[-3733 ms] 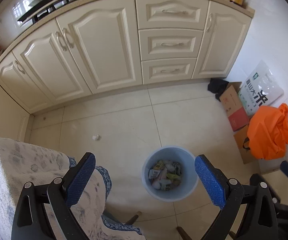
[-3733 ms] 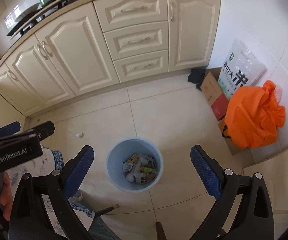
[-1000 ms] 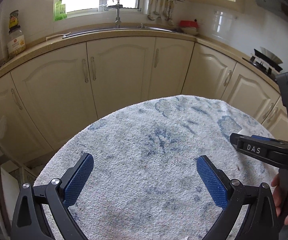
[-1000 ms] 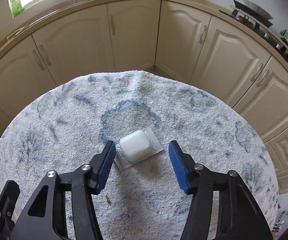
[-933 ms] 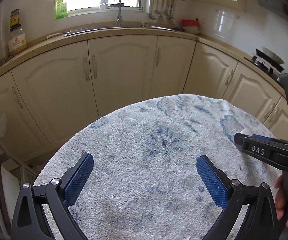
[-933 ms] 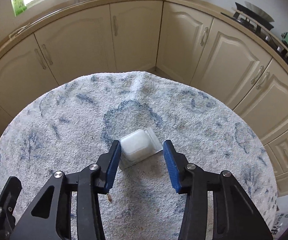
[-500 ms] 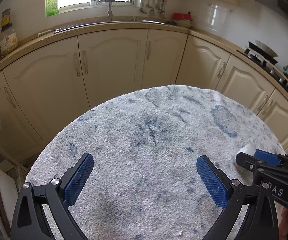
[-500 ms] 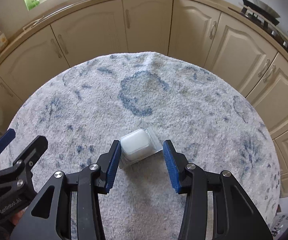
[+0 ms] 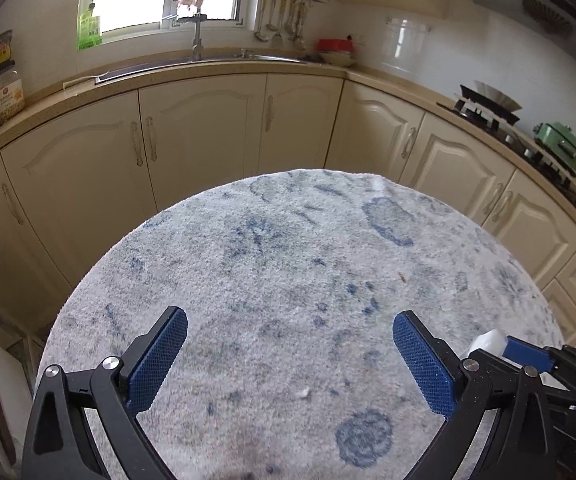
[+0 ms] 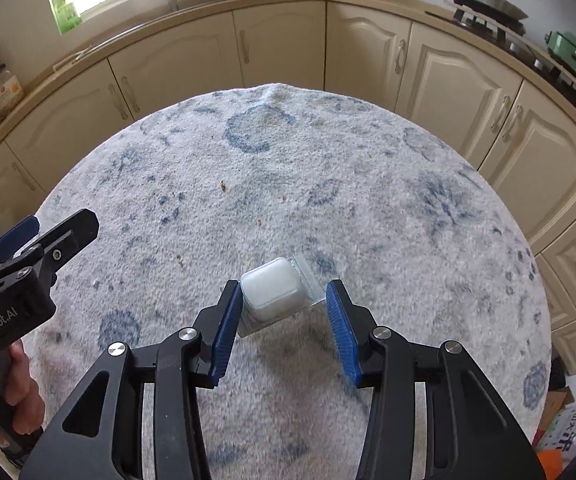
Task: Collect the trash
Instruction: 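Lower the right tool onto the white packaged cube, then close the right tool on the white packaged cube and lift it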
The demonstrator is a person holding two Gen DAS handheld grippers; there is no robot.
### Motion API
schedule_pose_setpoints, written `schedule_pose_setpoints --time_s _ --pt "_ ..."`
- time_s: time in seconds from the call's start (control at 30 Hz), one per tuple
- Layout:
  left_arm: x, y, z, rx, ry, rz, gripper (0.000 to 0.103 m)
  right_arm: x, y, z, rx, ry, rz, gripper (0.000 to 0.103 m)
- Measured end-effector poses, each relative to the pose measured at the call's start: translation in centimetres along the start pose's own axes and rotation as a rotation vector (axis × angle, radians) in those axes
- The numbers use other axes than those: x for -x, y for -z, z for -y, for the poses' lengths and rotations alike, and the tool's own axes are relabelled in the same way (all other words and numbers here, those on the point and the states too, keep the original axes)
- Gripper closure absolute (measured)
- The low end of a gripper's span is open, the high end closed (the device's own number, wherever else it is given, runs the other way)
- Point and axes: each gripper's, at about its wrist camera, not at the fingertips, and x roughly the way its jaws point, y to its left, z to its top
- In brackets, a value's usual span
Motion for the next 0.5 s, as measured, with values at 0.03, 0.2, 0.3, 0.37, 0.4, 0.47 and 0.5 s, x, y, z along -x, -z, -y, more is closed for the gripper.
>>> schedule_pose_setpoints --time_s 0.03,0.2,0.3,0.37,0.4,0.47,0.5 --pt "0.6 0.5 0.1 -0.001 -0.002 0.001 0.002 0.6 0.5 0.0 0.007 -0.005 0.001 0.059" --pt "4.8 3.7 -0.1 0.009 -0.06 0.046 0.002 3.3 3.0 -0.3 0.022 -0.057 0.008 0.059" --pt "7.4 5.4 0.1 -0.007 -0.06 0.055 0.002 4.7 4.6 -0.9 0.056 -0.078 0.016 0.058" --pt "9.2 6.5 0.4 -0.032 -0.066 0.062 0.002 5.6 5.5 -1.3 0.083 -0.079 0.016 0.056" --pt "10.0 7.0 0.5 -0.041 -0.071 0.068 0.002 6.1 6.0 -1.4 0.092 -0.07 0.014 0.053" --pt "11.5 7.9 0.8 -0.059 -0.079 0.079 0.002 7.1 6.7 -1.5 0.11 -0.064 0.035 0.033" --pt "12.1 8.3 1.0 -0.067 -0.082 0.082 0.002 7.5 6.9 -1.4 0.113 -0.061 0.047 0.026"
